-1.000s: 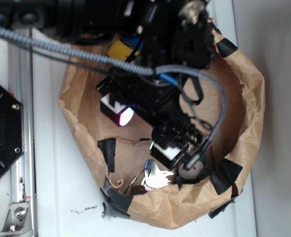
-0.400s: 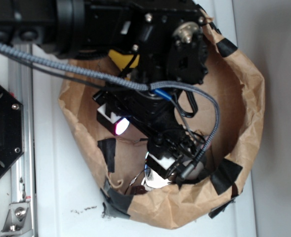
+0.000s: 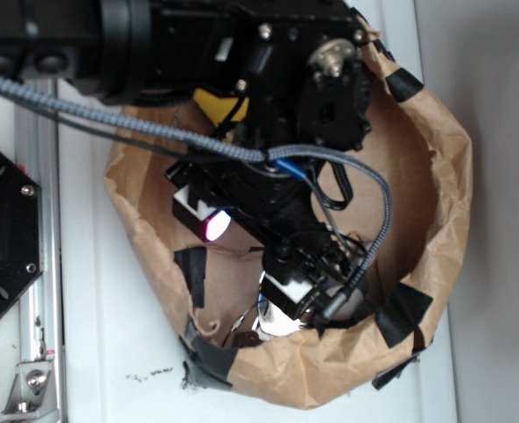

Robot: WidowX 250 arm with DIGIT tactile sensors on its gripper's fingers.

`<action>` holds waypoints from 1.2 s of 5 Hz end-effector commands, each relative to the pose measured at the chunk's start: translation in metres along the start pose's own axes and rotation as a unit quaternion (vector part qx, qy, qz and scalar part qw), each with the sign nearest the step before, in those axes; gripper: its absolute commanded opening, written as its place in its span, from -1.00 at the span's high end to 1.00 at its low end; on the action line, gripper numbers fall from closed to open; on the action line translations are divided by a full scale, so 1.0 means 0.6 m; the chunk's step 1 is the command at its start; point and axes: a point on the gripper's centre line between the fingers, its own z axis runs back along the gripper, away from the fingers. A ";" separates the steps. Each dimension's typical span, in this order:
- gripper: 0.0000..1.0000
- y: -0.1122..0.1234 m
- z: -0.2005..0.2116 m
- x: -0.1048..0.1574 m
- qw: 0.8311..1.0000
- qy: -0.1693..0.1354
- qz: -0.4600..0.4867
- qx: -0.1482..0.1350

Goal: Grab the silver keys.

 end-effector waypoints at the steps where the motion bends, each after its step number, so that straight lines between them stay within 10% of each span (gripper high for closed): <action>1: -1.00 -0.009 -0.025 -0.026 0.998 -0.012 -0.056 0.033; 6: -1.00 -0.031 -0.089 -0.030 0.994 0.012 -0.102 0.040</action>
